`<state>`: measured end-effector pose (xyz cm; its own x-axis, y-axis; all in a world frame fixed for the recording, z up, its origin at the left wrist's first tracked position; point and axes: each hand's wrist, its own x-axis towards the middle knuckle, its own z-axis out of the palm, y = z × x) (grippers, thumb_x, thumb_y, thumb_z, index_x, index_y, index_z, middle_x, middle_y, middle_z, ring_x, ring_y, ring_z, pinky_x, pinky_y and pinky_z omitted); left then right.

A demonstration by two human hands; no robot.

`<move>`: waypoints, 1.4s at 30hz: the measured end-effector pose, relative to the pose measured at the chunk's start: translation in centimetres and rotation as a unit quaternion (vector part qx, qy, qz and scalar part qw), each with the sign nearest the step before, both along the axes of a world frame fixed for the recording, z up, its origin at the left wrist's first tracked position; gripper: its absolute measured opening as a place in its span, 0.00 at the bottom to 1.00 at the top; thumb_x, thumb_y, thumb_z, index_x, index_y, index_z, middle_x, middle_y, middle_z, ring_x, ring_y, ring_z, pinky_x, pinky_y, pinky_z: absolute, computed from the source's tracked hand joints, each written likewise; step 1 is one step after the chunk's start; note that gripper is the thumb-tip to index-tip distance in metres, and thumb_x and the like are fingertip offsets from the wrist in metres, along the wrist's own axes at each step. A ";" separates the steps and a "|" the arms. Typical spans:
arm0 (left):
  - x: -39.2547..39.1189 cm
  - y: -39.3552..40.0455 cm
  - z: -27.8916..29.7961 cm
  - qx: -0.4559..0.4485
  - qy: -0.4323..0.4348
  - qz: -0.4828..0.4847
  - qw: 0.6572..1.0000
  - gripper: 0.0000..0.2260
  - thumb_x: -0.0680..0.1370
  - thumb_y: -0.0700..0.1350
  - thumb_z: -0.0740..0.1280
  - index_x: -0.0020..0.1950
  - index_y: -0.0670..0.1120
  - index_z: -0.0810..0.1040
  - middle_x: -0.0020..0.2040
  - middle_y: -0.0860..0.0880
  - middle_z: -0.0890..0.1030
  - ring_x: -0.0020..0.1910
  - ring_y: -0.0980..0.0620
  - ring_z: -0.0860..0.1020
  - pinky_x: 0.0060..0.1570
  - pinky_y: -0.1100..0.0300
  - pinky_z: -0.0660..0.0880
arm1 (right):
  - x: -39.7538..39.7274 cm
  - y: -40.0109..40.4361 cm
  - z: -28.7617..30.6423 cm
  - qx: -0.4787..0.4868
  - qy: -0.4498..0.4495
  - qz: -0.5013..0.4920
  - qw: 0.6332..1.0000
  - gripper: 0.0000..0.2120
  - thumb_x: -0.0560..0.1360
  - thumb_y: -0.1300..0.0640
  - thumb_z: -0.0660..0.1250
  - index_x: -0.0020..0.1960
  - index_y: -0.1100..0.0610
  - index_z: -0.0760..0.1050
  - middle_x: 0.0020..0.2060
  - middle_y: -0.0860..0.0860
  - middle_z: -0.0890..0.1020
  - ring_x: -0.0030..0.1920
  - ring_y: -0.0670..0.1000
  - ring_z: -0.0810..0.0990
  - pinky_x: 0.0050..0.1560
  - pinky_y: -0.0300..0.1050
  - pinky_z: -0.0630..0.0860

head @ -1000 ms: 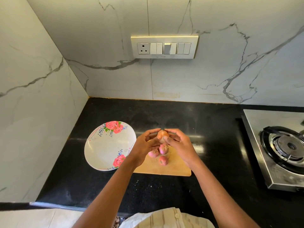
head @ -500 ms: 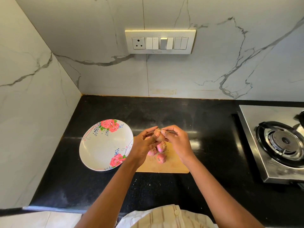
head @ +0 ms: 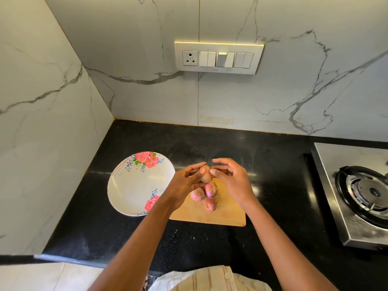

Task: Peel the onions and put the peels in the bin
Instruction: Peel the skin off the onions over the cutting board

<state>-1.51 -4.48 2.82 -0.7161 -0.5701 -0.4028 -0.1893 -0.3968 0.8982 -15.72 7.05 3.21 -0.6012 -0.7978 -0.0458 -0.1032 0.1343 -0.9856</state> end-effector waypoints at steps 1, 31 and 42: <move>-0.1 0.0 0.0 -0.002 -0.001 0.000 1.000 0.18 0.77 0.50 0.71 0.67 0.49 0.80 0.59 0.50 0.85 0.58 0.49 0.84 0.62 0.48 0.79 | 0.0 -0.1 0.0 -0.003 0.010 -0.005 1.000 0.12 0.75 0.60 0.75 0.57 0.52 0.81 0.50 0.47 0.86 0.53 0.43 0.84 0.53 0.34 0.78; -0.3 1.3 -1.2 -0.186 -0.110 -0.005 0.976 0.21 0.75 0.52 0.75 0.68 0.55 0.77 0.64 0.55 0.79 0.63 0.53 0.77 0.60 0.60 0.75 | 0.8 1.1 -0.9 0.053 0.019 -0.058 0.997 0.07 0.76 0.60 0.74 0.52 0.54 0.80 0.43 0.47 0.87 0.46 0.41 0.85 0.48 0.35 0.79; 0.2 1.9 -1.1 -0.163 -0.111 0.012 0.980 0.20 0.76 0.46 0.75 0.67 0.54 0.77 0.65 0.54 0.78 0.61 0.55 0.75 0.53 0.66 0.69 | 1.9 1.1 -1.1 0.070 0.062 -0.081 0.992 0.11 0.75 0.62 0.75 0.53 0.49 0.79 0.41 0.44 0.86 0.45 0.40 0.84 0.48 0.40 0.81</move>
